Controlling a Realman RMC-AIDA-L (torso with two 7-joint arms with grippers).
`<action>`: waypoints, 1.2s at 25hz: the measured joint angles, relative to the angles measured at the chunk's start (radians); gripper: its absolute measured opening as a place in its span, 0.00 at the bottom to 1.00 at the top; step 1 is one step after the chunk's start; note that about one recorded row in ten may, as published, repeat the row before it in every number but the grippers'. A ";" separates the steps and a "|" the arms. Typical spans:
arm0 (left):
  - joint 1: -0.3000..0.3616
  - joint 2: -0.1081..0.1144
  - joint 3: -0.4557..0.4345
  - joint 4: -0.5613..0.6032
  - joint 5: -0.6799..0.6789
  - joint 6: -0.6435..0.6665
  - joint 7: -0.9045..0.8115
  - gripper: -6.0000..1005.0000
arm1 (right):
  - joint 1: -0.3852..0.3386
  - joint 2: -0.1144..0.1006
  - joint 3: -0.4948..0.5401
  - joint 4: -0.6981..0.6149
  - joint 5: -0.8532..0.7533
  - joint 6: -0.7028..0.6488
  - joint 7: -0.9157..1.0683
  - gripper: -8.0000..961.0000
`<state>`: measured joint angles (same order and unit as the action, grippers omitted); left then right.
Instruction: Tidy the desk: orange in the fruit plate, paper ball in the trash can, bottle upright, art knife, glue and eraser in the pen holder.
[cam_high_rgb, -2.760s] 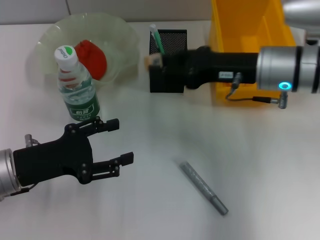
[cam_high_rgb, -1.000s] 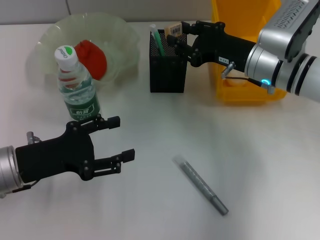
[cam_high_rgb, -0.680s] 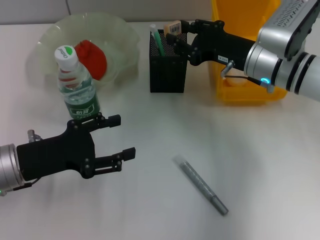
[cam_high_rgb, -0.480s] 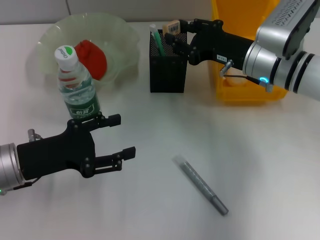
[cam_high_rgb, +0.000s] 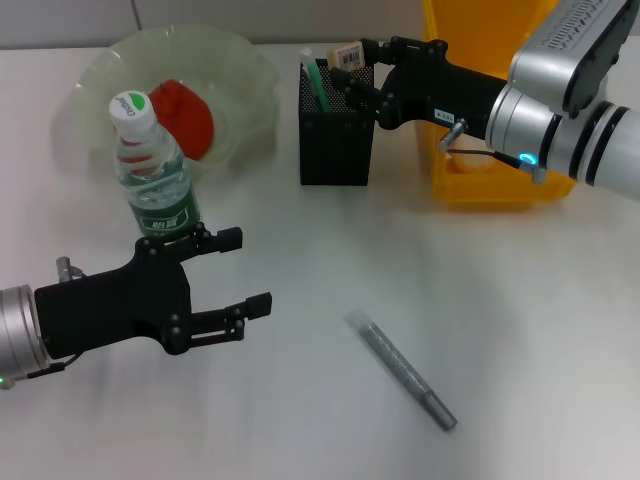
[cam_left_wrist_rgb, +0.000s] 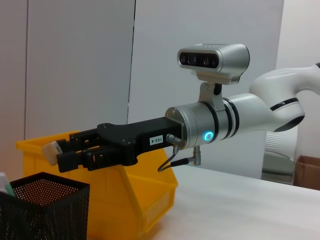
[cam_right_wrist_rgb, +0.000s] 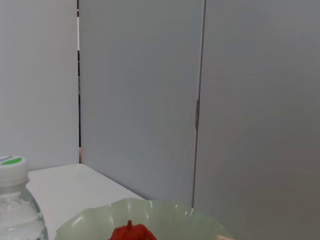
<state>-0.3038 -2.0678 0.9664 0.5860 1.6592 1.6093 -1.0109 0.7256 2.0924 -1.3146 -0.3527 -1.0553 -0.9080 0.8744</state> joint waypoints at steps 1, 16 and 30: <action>0.000 0.000 0.000 0.000 0.000 0.000 0.000 0.82 | 0.000 0.000 0.000 0.000 0.000 0.000 0.000 0.51; 0.002 0.000 0.000 0.000 0.002 0.000 0.000 0.82 | -0.002 0.000 -0.027 -0.005 0.001 0.000 0.010 0.60; 0.010 0.001 -0.002 0.000 -0.005 0.028 0.000 0.82 | -0.060 -0.001 -0.026 -0.076 0.000 -0.092 0.039 0.60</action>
<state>-0.2936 -2.0670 0.9641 0.5860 1.6546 1.6373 -1.0109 0.6653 2.0918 -1.3407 -0.4287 -1.0556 -1.0000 0.9132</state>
